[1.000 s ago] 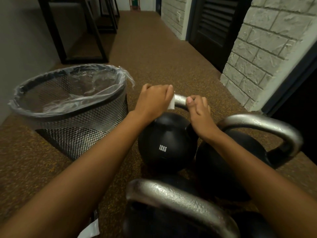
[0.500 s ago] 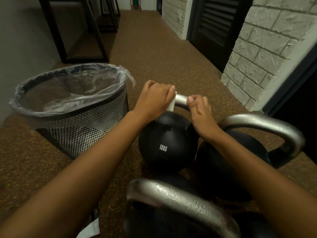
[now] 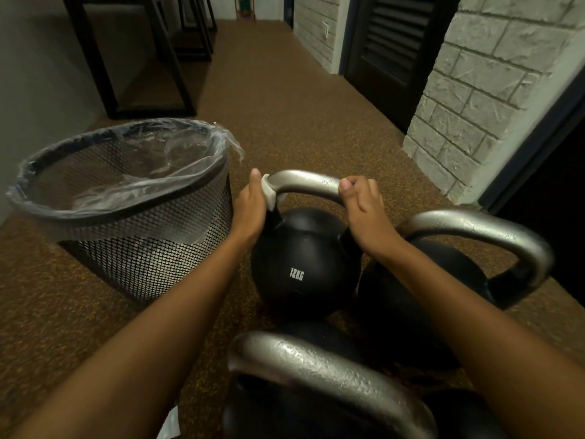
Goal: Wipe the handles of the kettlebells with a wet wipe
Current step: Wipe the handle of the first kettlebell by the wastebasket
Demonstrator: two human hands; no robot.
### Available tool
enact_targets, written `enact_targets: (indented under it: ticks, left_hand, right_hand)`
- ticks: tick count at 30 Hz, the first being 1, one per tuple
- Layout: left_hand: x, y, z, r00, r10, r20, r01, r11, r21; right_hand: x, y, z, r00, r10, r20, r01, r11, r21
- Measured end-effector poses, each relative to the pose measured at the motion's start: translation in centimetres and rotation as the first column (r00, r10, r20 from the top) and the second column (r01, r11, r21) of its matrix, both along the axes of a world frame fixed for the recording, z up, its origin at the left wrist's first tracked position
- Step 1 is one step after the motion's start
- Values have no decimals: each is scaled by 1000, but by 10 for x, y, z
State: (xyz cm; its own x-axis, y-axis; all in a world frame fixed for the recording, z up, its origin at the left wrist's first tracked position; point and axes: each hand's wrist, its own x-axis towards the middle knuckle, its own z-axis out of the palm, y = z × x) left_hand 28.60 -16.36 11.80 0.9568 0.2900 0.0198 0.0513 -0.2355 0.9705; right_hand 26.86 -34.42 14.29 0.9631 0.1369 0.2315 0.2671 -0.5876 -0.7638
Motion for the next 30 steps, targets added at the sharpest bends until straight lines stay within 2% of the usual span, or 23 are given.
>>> enact_targets:
  ticks: [3, 6, 8, 11, 13, 15, 18, 20, 22, 26, 28, 30]
  left_hand:
    - [-6, -9, -5, 987, 67, 144, -82, 991, 104]
    - [-7, -12, -3, 966, 36, 258, -108, 956, 272]
    - [-6, -9, -12, 962, 42, 270, -114, 960, 256]
    - [-4, -5, -33, 978, 140, 155, -152, 986, 68]
    - [-7, -9, -34, 978, 176, 110, -181, 983, 34]
    - [-12, -17, -21, 968, 198, 157, -211, 975, 74]
    - [-15, -29, -5, 929, 151, 337, -215, 963, 161]
    - [-15, -32, -7, 909, 127, 397, -220, 956, 197]
    - [-16, -30, -11, 918, 139, 371, -221, 957, 188]
    - [-17, -25, -15, 959, 233, 158, -247, 966, 75]
    - [-15, -27, -6, 959, 232, 159, -248, 965, 87]
    - [-11, -29, 7, 957, 172, 233, -220, 956, 195]
  right_hand:
    - [0, 0, -1, 1000, 0, 11, 0, 1000, -4]
    - [0, 0, -1, 1000, -2, 15, 2, 1000, -8]
    - [0, 1, -1, 1000, -9, 24, 10, 1000, -11]
    - [1, 1, -3, 999, -15, 33, 16, 1000, -7]
    - [1, 1, -3, 999, -15, 37, 16, 1000, -8]
    - [1, 1, -3, 999, -16, 35, 16, 1000, -9]
    - [1, 1, -3, 999, -15, 34, 15, 1000, -3]
    - [1, 0, -3, 999, -15, 31, 15, 1000, -3]
    - [1, -1, -2, 1000, -15, 26, 15, 1000, -10]
    - [1, 0, -3, 999, -18, 27, 19, 1000, -16]
    - [1, 0, -3, 999, -18, 32, 19, 1000, -9]
    - [1, 1, -3, 999, -18, 32, 18, 1000, -6]
